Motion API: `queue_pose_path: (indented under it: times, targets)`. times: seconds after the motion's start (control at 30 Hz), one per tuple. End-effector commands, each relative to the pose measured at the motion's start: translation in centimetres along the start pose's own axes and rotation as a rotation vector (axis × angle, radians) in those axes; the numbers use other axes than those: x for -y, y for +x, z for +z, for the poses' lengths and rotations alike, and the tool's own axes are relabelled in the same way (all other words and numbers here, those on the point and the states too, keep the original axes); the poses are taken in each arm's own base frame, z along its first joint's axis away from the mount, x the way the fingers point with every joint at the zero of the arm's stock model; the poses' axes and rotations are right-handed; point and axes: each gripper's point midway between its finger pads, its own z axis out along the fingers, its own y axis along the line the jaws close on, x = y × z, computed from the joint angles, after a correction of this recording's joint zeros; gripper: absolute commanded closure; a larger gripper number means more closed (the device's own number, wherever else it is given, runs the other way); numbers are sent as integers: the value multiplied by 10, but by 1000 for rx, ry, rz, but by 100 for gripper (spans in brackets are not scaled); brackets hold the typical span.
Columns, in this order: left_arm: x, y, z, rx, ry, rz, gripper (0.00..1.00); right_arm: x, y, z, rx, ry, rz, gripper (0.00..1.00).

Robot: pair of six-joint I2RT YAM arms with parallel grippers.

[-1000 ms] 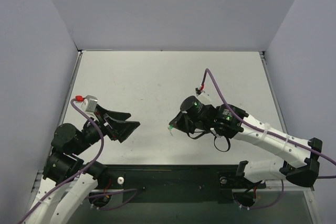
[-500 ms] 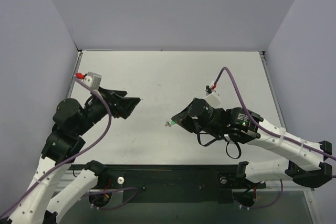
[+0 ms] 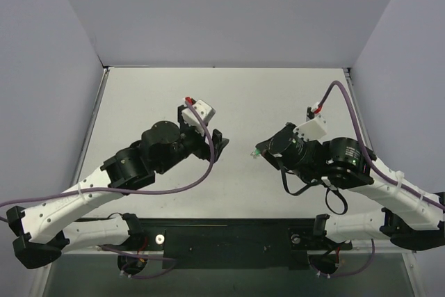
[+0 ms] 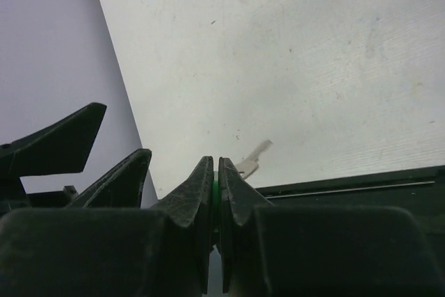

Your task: Remove the keys from the keyring

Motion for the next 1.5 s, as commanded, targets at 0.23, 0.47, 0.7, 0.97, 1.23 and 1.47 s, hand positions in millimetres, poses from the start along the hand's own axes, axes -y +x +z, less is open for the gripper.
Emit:
queue_pose_path:
  times: [0.23,0.47,0.7,0.97,1.23,1.47]
  targets:
    - [34,-48,-54,302,233,-235,15,26,-33,-16,111,81,-32,100]
    - [65,-26,-57,321,331,-216,19,24,-35,-20,104,68,-19,100]
    - [108,-9,-53,324,363,-81,19,29,-37,-25,90,45,-6,100]
    - [128,-14,-58,380,444,-8,18,21,-29,-30,34,-31,-29,100]
    - [121,-25,-77,395,473,68,18,11,-10,-32,-58,-118,-100,100]
    - [120,-24,-89,307,507,139,21,-5,13,-36,-170,-174,-204,100]
